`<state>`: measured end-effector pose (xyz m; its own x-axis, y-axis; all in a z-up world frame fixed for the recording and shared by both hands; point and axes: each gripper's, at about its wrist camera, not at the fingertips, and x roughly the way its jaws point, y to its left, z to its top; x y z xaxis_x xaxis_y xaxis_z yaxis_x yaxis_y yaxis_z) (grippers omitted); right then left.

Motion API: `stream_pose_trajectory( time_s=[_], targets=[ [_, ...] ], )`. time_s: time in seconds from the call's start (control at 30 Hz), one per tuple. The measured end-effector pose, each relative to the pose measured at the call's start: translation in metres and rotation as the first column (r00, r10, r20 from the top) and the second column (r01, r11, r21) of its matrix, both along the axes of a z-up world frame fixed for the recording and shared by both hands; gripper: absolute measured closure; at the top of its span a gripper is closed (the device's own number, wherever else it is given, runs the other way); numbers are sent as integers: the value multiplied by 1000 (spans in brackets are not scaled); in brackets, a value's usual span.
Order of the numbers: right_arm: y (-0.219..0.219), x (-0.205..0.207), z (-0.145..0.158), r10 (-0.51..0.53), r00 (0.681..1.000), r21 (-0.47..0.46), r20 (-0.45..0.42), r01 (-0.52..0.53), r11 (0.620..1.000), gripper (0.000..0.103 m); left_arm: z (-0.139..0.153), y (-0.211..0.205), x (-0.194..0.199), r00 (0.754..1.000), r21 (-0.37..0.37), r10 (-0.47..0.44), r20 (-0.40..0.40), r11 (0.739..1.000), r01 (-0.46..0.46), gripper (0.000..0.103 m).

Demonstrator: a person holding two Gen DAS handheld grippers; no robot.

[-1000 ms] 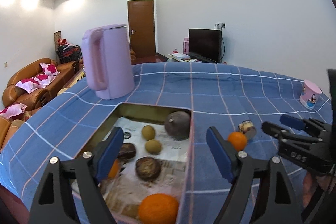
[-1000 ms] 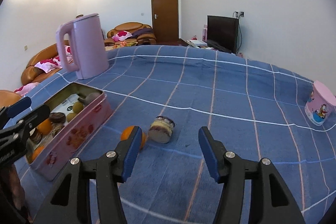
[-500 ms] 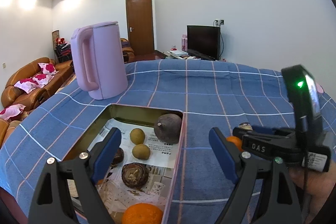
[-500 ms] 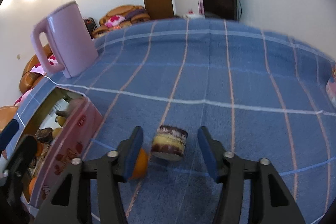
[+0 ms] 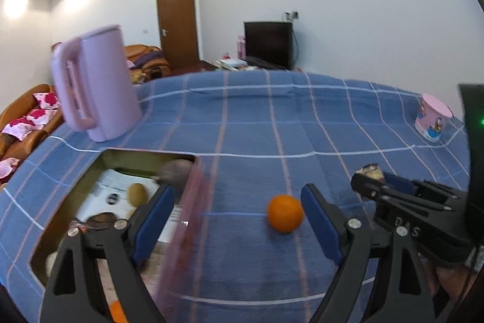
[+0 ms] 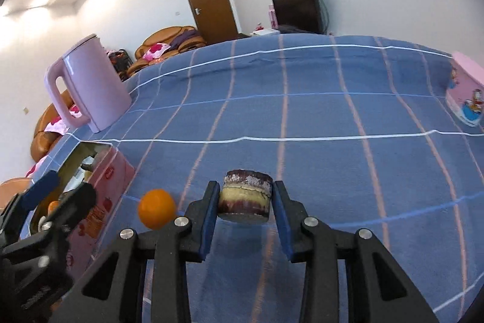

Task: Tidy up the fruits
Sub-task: 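Grasp a second layered jar with the right tool while the left tool grasps a small orange, then lift and carry the small orange with the left tool while the right tool carries the jar toward the tin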

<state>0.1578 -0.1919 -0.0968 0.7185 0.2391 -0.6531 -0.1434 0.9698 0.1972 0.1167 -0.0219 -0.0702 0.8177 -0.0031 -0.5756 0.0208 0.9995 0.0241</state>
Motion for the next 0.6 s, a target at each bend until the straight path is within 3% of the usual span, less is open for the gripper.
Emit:
stream_pose_trajectory(
  time_s=[0.23, 0.43, 0.5, 0.6],
  targets=[
    [-16, -4, 3, -21, 1000, 15, 21, 20, 1000, 66, -19, -22, 28, 990, -27, -73, -120, 997, 70, 26],
    [-23, -7, 4, -19, 999, 31, 26, 18, 999, 66, -35, -28, 46, 969, -74, -102, -226, 993, 87, 46],
    [-21, -6, 3, -17, 1000, 28, 22, 17, 999, 66, -38, -30, 49, 962, -84, -112, -248, 992, 94, 67],
    [-19, -6, 3, -10, 1000, 24, 21, 9, 1000, 66, -40, -28, 50, 960, -105, -121, -252, 990, 97, 67]
  ],
)
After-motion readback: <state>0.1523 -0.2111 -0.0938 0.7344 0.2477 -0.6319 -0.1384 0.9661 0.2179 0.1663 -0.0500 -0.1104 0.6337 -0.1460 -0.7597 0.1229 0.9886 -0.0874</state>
